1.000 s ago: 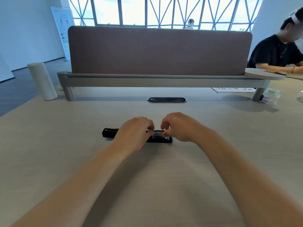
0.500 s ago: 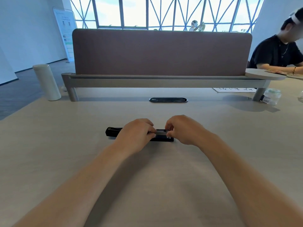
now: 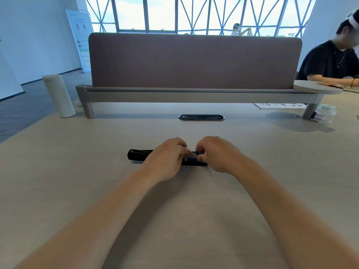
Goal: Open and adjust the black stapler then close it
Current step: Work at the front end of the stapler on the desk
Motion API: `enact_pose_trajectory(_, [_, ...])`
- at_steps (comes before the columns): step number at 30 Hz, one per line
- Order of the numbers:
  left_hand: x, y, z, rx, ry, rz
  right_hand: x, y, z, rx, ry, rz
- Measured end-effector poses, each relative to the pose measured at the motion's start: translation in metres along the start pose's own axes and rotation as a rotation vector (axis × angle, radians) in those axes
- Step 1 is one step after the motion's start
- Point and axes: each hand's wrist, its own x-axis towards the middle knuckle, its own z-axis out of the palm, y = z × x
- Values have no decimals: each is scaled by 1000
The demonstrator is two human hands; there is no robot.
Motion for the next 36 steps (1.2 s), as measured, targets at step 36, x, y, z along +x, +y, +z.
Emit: enact_pose_trajectory(36, [-4,3,-25,48,98,-91,-2,4,-6,43,-45,40])
